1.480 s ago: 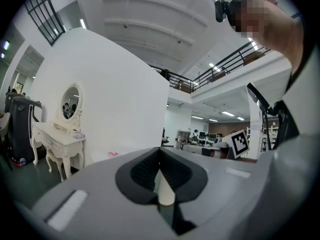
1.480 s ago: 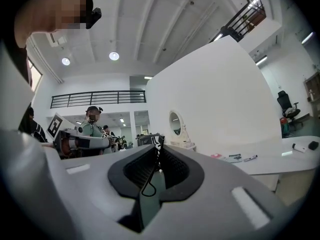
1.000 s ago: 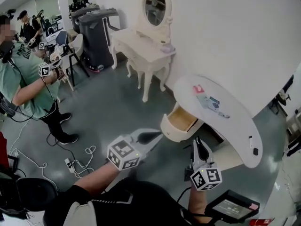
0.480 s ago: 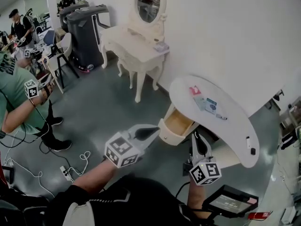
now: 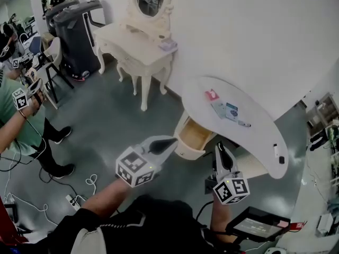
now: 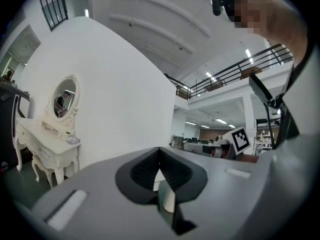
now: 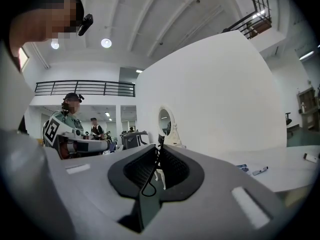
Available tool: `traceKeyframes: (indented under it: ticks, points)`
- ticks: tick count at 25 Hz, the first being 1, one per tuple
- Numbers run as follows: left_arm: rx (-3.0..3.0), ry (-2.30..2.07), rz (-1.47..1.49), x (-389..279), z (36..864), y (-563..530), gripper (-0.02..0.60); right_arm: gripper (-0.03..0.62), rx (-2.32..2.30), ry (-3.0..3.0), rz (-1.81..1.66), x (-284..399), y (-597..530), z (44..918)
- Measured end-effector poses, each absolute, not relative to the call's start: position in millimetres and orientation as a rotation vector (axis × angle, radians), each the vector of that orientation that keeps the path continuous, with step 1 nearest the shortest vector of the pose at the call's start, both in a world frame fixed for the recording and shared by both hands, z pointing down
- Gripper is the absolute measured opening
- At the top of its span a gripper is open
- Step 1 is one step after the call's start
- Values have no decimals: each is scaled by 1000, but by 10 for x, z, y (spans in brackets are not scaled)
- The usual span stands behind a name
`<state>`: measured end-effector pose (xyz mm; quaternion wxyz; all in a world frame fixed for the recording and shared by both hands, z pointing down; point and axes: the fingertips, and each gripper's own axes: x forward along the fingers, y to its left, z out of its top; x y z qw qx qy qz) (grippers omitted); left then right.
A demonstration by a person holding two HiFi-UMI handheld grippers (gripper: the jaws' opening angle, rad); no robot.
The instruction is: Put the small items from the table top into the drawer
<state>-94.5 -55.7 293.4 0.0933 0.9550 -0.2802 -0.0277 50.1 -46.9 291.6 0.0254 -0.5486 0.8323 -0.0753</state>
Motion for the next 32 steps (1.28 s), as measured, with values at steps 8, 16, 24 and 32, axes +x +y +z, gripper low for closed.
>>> traceKeyframes:
  ticks: [8, 16, 24, 32]
  points:
    - [2855, -824, -78, -804, 2965, -916, 0, 33, -1673, 2587, -233, 636, -880, 2994]
    - [2842, -929, -63, -423, 2832, -1704, 0, 34, -1582, 2619, -227, 995, -1717, 2876]
    - [2839, -974, -90, -7, 2697, -2134, 0, 34, -1516, 2667, -209, 1349, -2151, 2757]
    - [2844, -1034, -75, 386, 2692, -2440, 0, 34, -1394, 2707, -181, 1566, -2479, 2713]
